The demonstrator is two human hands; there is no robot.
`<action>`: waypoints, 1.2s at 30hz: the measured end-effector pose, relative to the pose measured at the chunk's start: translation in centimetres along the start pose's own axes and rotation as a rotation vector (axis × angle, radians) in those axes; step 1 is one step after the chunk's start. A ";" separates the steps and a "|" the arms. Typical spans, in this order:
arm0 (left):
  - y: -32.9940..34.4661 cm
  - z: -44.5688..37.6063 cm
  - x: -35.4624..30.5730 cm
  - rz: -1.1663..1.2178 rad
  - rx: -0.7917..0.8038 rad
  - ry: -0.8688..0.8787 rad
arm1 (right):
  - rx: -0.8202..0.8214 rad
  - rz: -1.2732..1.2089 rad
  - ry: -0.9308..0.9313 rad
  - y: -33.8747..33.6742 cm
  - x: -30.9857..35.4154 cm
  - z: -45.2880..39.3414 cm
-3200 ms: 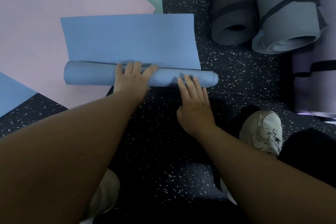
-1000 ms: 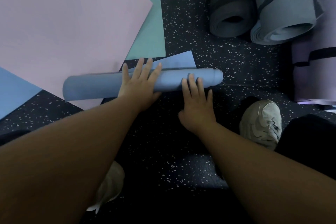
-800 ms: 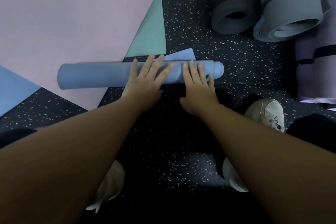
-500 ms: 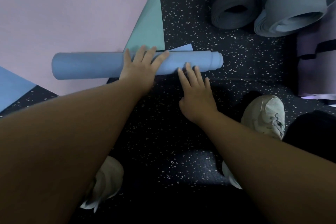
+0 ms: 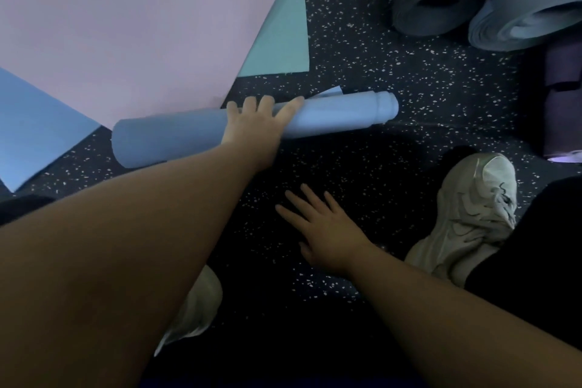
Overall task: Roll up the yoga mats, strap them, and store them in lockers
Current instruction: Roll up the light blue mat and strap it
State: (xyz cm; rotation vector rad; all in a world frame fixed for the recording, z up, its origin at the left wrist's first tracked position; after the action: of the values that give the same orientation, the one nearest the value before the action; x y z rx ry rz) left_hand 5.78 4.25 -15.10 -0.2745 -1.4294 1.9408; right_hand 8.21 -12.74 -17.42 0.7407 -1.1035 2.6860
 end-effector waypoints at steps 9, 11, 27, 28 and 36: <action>1.2 2.9 -1.5 0.054 0.035 -0.014 | 0.096 -0.062 -0.240 4.9 5.2 1.6; 1.3 2.8 -1.3 0.062 0.033 -0.017 | 0.110 -0.054 -0.269 5.4 5.7 1.8; 1.6 2.7 -1.4 0.082 0.009 -0.032 | -0.123 0.185 -0.064 3.4 2.7 0.2; 1.5 2.6 -1.4 0.085 0.014 -0.035 | -0.213 0.151 -0.008 2.3 1.8 0.1; -0.5 0.5 -1.0 0.048 -0.051 -0.052 | -0.650 -0.228 0.421 -5.3 -5.9 2.6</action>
State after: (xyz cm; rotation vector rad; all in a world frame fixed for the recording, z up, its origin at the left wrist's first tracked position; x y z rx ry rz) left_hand 6.42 3.30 -14.66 -0.2862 -1.5206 1.9653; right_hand 15.99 -10.36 -15.48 0.1614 -1.5209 1.9685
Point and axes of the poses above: each hand's wrist, its own z-axis away from the middle knuckle, its own y-axis out of the palm, x = y × z, the point moved 10 cm from there along -z, towards the middle knuckle, and after that the axes turned 9 degrees about -z, right-handed, at the moved point
